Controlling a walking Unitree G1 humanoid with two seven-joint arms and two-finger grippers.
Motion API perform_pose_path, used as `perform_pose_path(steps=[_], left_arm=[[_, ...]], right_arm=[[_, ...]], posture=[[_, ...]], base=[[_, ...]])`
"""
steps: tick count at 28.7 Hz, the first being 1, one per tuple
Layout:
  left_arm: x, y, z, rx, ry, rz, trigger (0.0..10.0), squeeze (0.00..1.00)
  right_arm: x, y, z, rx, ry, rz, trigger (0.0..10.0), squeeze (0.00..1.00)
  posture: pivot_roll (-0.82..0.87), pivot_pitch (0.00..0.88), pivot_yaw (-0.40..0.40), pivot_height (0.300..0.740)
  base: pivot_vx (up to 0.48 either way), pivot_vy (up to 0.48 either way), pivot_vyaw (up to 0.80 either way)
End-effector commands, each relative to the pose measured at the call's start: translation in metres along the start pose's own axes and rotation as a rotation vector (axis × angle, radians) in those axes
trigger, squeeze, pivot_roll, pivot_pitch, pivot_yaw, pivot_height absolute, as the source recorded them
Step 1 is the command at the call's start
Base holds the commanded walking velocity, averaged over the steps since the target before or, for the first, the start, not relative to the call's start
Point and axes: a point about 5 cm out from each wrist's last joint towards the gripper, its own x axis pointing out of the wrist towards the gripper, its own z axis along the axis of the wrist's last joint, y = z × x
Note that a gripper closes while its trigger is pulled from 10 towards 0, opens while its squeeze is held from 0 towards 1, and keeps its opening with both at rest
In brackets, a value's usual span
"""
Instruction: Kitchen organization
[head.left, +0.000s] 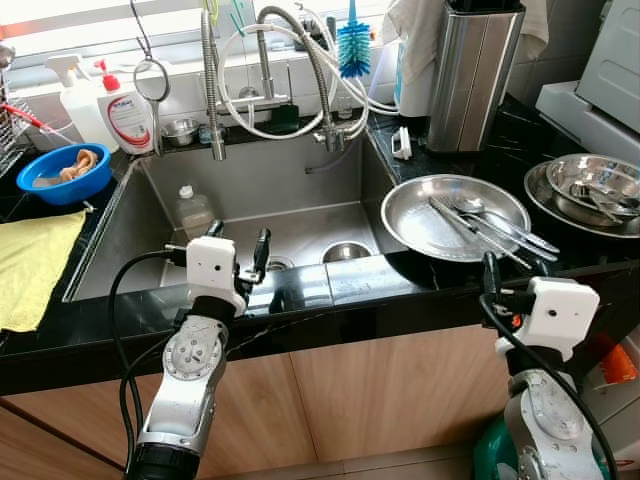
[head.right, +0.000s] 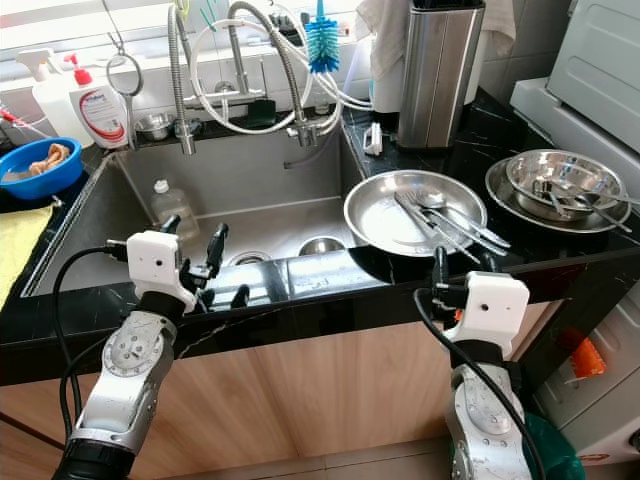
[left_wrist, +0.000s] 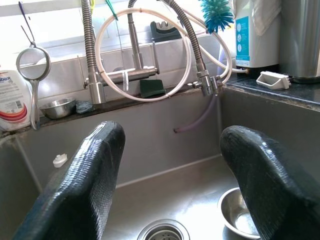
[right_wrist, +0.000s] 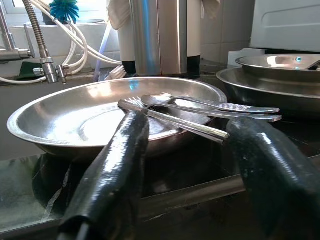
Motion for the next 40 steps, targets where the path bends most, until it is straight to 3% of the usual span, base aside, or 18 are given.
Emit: perform_pose_path(steps=[1,40], left_arm=[[-0.002,0.004,-0.004,0.015,0.021,0.009,10.0,0.0],[0.001,0.004,-0.002,0.026,0.011,0.015,10.0,0.0]], right_arm=[[0.001,0.003,-0.003,0.001,0.021,0.012,0.0,0.0],[0.007,0.011,0.011,0.056,-0.031,0.071,0.0,0.0]], posture=[[-0.15,0.0,0.103,0.74],[-0.15,0.0,0.105,0.74]], base=[[0.0,0.0,0.0],[0.0,0.0,0.0]])
